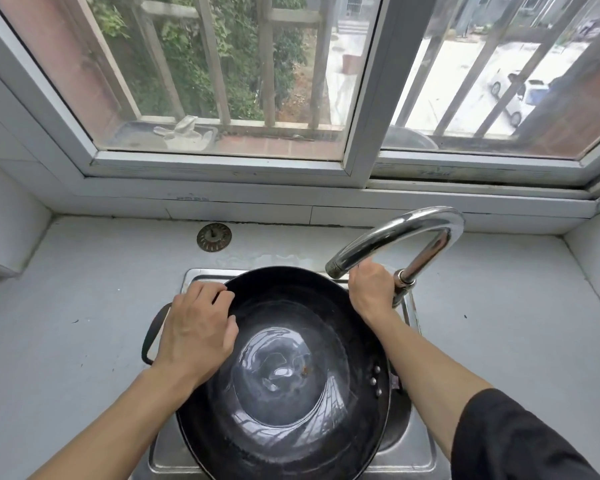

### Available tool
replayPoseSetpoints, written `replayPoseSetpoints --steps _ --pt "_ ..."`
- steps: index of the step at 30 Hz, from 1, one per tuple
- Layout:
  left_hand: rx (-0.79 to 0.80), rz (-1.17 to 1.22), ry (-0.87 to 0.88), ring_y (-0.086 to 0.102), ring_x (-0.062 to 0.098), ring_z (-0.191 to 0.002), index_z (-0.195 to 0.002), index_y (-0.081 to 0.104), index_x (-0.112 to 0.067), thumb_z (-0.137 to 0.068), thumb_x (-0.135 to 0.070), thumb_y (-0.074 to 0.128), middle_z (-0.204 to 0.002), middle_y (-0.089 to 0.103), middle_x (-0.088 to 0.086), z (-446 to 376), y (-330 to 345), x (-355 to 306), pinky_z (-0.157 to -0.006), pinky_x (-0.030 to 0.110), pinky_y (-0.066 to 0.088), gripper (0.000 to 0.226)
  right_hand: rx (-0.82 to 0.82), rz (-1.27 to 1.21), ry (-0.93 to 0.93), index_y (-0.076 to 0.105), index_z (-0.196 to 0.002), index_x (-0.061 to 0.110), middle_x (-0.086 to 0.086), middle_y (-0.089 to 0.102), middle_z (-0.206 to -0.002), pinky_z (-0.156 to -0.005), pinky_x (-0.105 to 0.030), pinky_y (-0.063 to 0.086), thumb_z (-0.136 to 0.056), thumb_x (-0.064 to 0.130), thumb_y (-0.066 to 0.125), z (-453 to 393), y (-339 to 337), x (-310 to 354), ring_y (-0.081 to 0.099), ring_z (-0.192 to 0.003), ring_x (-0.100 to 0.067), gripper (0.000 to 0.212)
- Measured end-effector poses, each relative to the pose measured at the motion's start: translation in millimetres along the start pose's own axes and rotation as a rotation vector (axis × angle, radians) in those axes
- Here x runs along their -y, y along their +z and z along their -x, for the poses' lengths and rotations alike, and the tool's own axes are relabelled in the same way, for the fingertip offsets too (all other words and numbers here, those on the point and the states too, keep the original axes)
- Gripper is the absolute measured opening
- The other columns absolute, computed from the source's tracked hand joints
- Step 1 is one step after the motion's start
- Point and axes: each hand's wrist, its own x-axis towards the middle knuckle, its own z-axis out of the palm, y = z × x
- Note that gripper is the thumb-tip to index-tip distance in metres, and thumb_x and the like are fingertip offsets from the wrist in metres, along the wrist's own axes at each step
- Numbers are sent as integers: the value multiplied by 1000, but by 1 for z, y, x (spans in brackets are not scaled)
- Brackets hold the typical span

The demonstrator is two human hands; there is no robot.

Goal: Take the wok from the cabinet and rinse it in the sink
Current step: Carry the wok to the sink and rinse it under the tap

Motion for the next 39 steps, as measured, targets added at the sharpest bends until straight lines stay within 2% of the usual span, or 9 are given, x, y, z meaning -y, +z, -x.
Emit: replayPoseSetpoints --steps 3,6,10,12,17,21,27,32,39 --pt "-4 20 -24 57 28 -96 -98 70 -9 -74 -24 58 -101 65 5 -5 1 -1 -69 43 49 31 -89 -136 -39 53 -87 6 -4 44 -68 -58 -35 30 -101 20 33 -1 6 -4 52 -65 -34 29" --pt "-5 33 -41 56 28 -94 -98 69 -9 -75 -25 57 -100 65 5 -7 1 -2 -68 44 48 31 -237 -331 -117 50 -81 7 -2 43 -70 -59 -37 33 -100 24 35 1 13 -9 42 -63 -26 31" --pt "1 29 -59 55 28 -95 -100 69 -10 -76 -26 55 -100 64 4 -7 0 -2 -70 44 48 32 -352 -272 -252 49 -91 10 1 38 -81 -66 -30 32 -96 19 41 8 24 -21 32 -73 -16 13" --pt "4 27 -66 55 28 -96 -100 69 -10 -76 -27 54 -101 64 4 -7 -1 -2 -70 44 48 33 -360 -211 -256 49 -97 8 -3 42 -84 -70 -32 34 -93 11 50 9 29 -24 33 -75 -18 5" --pt "-1 21 -57 55 28 -96 -101 69 -10 -76 -27 55 -102 64 4 -6 0 -3 -70 43 47 33 -418 -80 -262 47 -102 7 -8 50 -84 -67 -36 39 -82 3 63 9 32 -21 43 -73 -24 26" --pt "-2 17 -56 56 28 -96 -100 69 -10 -76 -26 55 -103 65 5 -1 2 -3 -70 42 47 32 -419 -74 -245 48 -106 5 -10 53 -84 -66 -39 43 -84 5 64 7 37 -21 48 -72 -27 27" --pt "-6 17 -65 56 28 -94 -101 69 -9 -76 -24 57 -101 65 5 5 4 -1 -70 42 47 31 -480 -60 -268 52 -97 4 -10 53 -76 -60 -39 43 -83 1 64 3 40 -20 49 -66 -27 19" --pt "-4 31 -100 56 30 -96 -102 69 -8 -74 -14 75 -102 65 6 8 3 0 -71 44 47 30 -525 -55 -292 53 -95 4 -10 53 -73 -57 -37 42 -81 0 65 2 40 -20 48 -63 -26 19" --pt "6 15 -109 56 29 -96 -101 68 -10 -77 -21 63 -103 65 6 14 6 5 -72 45 48 28 -538 -24 -347 47 -96 6 -10 51 -72 -54 -37 41 -79 -2 67 1 41 -22 47 -60 -26 27"
